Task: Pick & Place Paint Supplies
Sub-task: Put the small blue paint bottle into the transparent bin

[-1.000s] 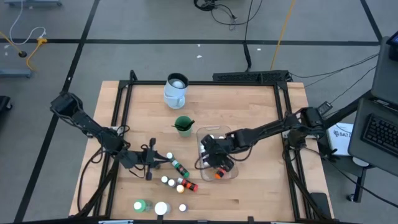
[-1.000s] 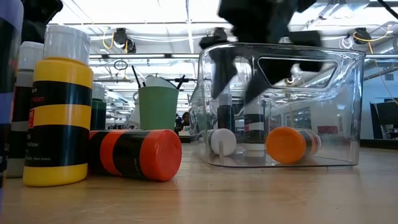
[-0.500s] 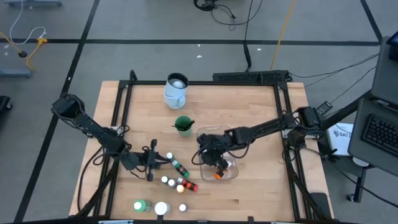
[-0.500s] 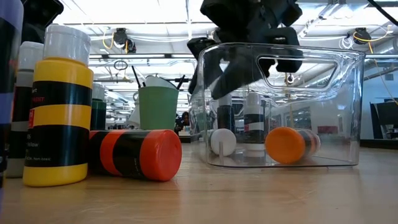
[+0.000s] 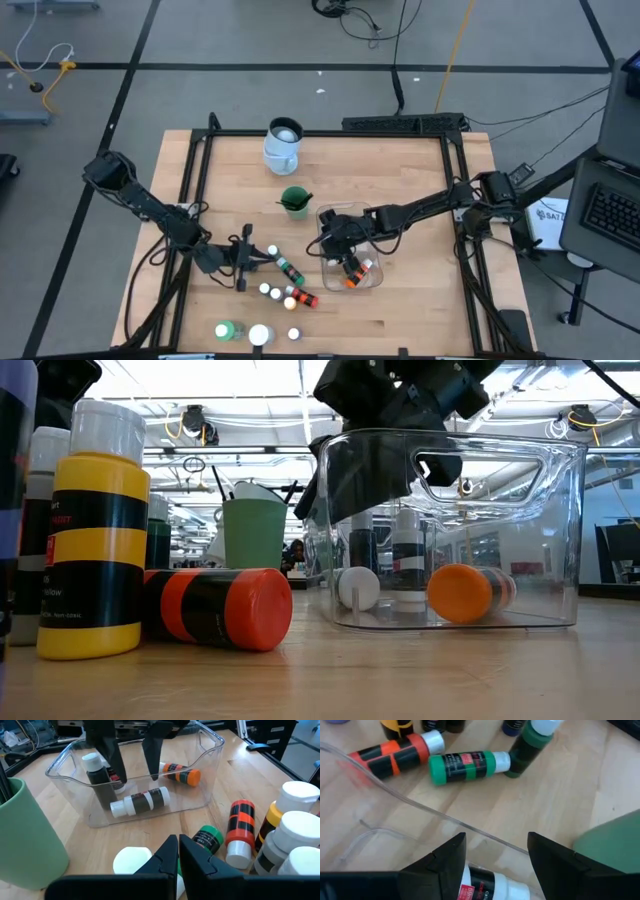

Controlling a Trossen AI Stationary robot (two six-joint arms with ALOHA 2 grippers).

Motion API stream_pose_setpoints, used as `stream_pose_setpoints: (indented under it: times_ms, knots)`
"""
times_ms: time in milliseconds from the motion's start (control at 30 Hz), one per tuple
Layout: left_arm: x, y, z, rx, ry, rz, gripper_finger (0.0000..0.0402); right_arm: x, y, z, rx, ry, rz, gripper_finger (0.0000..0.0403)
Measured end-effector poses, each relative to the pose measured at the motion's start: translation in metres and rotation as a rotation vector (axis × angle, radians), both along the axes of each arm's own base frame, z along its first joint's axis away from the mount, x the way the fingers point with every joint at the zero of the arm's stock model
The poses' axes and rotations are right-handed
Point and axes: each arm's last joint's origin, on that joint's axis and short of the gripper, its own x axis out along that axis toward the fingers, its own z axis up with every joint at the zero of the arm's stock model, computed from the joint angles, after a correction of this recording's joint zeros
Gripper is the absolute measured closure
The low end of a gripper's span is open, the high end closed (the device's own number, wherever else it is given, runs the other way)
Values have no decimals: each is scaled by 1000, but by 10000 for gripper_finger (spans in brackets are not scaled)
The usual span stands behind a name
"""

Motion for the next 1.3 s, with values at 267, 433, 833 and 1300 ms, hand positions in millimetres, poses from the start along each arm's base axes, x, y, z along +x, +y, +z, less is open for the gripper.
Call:
stream_pose_setpoints:
  times_ms: [267,433,833,1300]
  knots:
    - [0,-1,0,-9,8,-27,380,-7,17,22,-41,-90,68,202]
    - [0,-1,0,-15,9,-29,380,-16,24,31,-60,-80,-22,202]
    - [0,-1,0,-15,9,-29,380,-12,9,3,-22,86,-90,202]
    - [0,-1,0,-13,6,-32,380,-7,4,-14,37,132,-76,202]
